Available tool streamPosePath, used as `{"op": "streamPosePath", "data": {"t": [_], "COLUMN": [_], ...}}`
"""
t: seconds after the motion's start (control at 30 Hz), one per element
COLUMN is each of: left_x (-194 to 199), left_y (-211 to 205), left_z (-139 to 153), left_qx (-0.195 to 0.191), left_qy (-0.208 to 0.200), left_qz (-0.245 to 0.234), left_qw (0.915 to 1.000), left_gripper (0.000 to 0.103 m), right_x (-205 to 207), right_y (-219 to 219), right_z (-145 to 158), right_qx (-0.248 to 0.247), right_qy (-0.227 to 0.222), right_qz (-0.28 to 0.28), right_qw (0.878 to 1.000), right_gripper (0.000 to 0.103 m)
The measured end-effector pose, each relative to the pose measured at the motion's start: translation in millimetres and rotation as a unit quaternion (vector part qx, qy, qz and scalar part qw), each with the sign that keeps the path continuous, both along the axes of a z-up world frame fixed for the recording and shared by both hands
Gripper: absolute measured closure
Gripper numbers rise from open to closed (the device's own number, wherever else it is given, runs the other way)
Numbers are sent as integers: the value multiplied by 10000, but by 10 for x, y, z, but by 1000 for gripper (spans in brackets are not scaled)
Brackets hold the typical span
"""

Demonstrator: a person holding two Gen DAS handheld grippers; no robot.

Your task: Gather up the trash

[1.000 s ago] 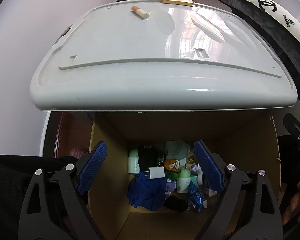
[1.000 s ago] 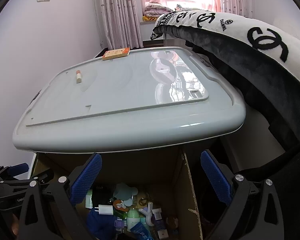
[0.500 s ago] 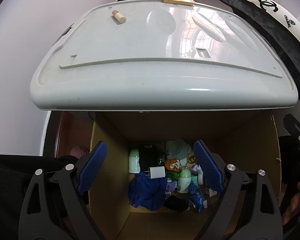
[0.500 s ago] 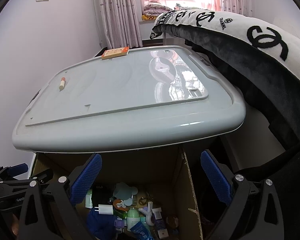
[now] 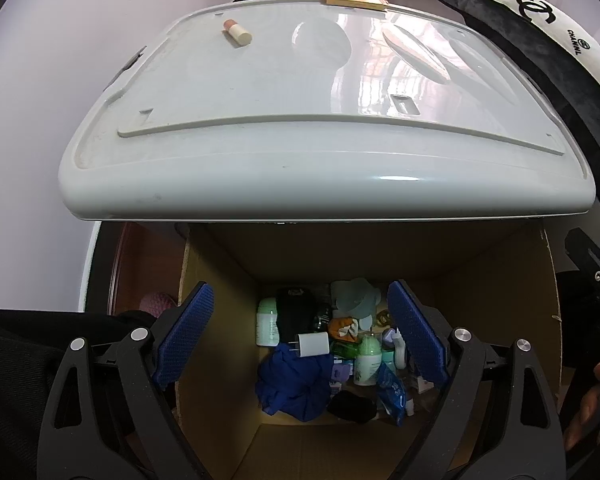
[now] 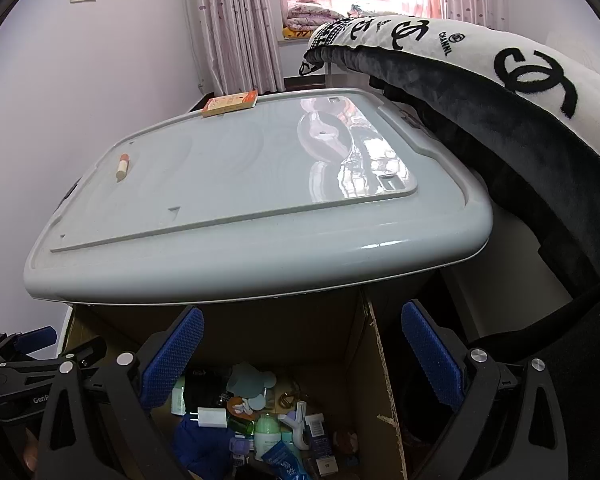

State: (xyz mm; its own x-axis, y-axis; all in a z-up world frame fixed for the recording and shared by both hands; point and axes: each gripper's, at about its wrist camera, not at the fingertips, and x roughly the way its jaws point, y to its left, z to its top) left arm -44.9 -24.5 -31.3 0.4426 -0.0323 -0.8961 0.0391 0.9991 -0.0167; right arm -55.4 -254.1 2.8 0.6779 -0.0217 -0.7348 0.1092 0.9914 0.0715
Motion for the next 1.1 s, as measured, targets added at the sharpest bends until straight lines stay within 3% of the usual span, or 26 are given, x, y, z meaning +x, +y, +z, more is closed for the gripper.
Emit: {"op": "streamPosePath", "data": {"t": [0.17,0.33,0.4,0.67,0.77,1.0,1.1], "left_x": [18,46,46,41,-23,-29,-32], "left_y": [41,101,96,-9,7,1,-20], "left_z": [28,65,70,-13,19,42,43], "left_qx": [-62,-482,-525,-569,-407,-568,-467], "left_qy": [-40,-15,-13,430,298,261,258], "left_qz": [39,-69,-92,-344,-178,-308,-352], "left_qw": [10000,9988,9986,9969,9986,9976,9980], "left_gripper": [16,16,10,7,7,7,7], "right_x": [1,-1,-1,0,0,7,12], "right_y": [3,12,13,11,14,16,18], "right_z": [1,-4,-2,-3,-3,-3,5], "right_qx": [0,8,10,11,12,43,43], "right_qy": [1,6,0,2,3,2,-15], "right_qz": [-1,-8,-5,-3,-10,-10,-11], "right_qw": [10000,10000,10000,10000,10000,10000,10000], "right_gripper": [5,5,5,5,5,5,5]}}
